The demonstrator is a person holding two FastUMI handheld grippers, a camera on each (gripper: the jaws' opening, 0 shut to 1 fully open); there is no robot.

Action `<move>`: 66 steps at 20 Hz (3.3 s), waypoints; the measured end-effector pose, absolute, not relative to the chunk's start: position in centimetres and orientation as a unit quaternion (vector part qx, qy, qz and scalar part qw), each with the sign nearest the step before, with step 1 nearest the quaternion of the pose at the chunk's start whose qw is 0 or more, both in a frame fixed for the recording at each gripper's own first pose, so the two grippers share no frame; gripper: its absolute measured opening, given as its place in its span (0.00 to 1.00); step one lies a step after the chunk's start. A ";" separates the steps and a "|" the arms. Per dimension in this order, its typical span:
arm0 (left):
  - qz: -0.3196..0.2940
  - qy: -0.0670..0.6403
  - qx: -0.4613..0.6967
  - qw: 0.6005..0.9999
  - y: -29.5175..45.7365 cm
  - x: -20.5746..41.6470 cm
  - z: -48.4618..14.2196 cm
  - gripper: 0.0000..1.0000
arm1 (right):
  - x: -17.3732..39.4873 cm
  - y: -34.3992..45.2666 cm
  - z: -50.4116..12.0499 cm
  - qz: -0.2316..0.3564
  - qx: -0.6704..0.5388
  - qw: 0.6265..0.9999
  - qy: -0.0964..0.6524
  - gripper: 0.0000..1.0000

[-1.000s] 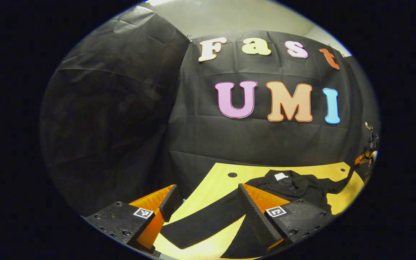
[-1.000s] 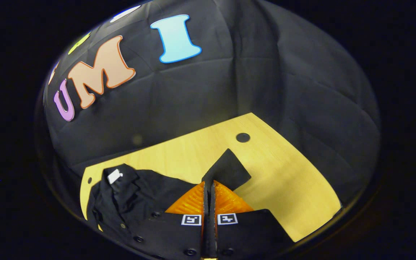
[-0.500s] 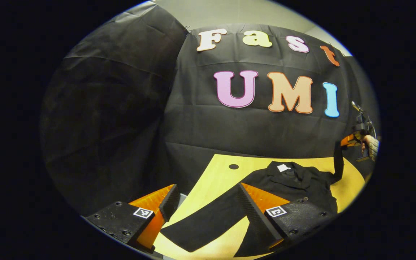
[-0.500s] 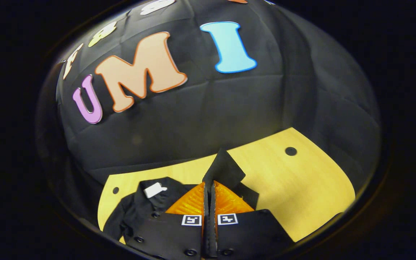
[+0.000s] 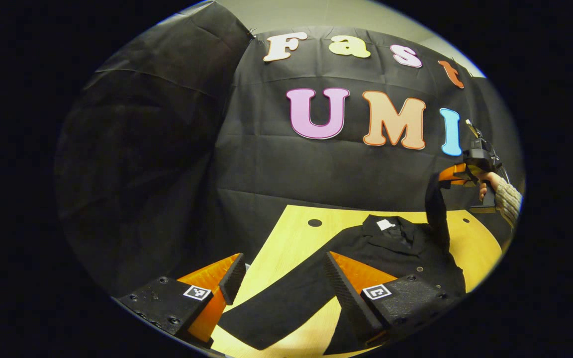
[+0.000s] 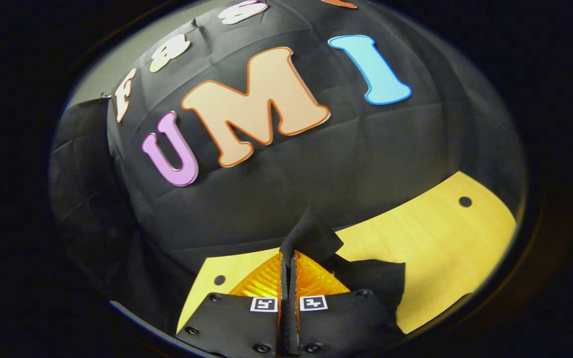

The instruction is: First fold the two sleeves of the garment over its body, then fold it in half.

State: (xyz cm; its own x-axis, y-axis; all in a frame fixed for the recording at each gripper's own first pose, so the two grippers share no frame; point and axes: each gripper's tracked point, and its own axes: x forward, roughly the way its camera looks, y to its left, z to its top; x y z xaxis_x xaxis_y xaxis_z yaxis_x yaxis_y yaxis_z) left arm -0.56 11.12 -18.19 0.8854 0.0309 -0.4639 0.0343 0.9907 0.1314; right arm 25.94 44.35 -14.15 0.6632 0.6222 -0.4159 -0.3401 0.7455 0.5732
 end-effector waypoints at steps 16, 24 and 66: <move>0.000 0.291 0.067 0.954 11.8 -2.1 -23.1 0.95 | 13.5 58.1 -23.9 0.415 0.235 0.797 0.371 0.02; 0.007 0.324 0.065 0.944 13.0 -4.0 -25.7 0.96 | 12.0 60.0 -29.6 0.423 0.227 0.773 0.415 0.02; 0.069 0.420 0.054 0.903 15.2 -8.6 -34.2 0.96 | 17.1 24.6 -17.7 0.217 0.222 0.917 0.249 0.98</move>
